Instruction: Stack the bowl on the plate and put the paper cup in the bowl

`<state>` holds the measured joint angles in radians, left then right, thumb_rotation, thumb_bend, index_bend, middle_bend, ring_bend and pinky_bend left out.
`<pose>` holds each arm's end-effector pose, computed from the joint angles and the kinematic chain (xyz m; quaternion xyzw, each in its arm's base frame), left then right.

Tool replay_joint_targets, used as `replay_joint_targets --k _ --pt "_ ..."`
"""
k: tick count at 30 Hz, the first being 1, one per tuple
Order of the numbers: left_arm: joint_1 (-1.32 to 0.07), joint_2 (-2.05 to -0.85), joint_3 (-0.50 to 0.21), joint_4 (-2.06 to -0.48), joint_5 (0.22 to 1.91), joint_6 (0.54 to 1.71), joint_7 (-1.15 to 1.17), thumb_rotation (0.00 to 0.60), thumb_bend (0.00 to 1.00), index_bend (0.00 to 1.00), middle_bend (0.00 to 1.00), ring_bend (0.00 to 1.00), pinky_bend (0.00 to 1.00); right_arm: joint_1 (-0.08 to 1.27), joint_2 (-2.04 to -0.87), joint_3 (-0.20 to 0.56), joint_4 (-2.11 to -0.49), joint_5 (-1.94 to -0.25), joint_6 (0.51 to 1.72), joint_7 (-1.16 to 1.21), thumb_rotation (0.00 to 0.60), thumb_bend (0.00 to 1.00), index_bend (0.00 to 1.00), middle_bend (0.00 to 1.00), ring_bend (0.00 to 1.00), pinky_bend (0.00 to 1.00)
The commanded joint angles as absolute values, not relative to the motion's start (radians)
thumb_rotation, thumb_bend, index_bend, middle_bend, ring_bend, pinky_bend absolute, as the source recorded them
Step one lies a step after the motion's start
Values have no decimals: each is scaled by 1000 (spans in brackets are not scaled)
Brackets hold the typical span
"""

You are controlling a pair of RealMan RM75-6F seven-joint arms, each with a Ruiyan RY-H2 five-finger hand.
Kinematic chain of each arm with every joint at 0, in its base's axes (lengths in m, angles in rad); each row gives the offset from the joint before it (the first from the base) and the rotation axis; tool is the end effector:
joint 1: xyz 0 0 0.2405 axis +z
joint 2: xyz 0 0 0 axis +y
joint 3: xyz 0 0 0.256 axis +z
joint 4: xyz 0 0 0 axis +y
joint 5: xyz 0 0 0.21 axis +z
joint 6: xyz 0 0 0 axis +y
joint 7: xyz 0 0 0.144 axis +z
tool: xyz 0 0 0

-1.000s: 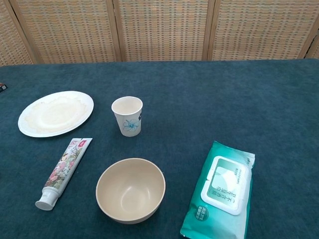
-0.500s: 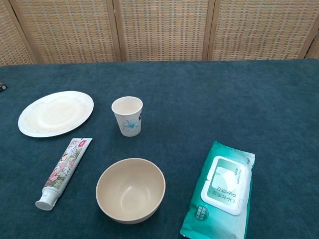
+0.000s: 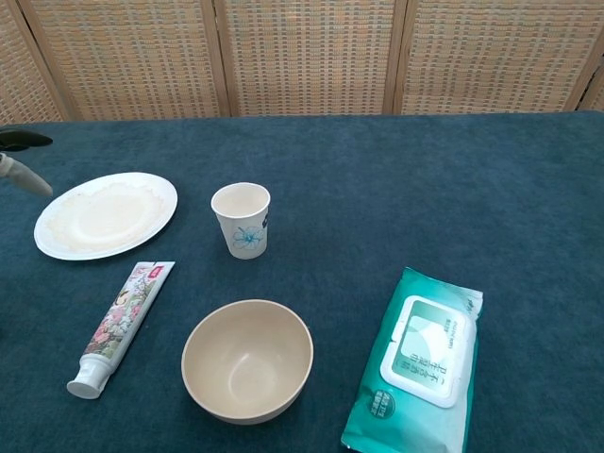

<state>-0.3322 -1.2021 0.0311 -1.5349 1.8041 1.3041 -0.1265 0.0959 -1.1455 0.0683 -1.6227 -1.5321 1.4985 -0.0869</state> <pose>-0.2500 0.2209 0.0884 -0.7499 -0.3408 -0.4282 0.3716 -0.2979 -0.1876 0.1523 0.6089 -0.3533 0.3937 0.5912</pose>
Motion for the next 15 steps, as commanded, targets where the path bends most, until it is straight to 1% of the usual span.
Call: replay_joint_targets --k 1,15 --pt "-368 -1231 28 -1542 1812 1269 -112 600 155 277 0 0 0 96 -1146 70 -1621 -1529 1497 -87 600 146 3 0 0 0" --pt "-456 -1288 19 -1590 1803 1187 -59 600 156 381 0 0 0 94 -1142 86 -1607 -1494 1494 -70 600 146 2 0 0 0"
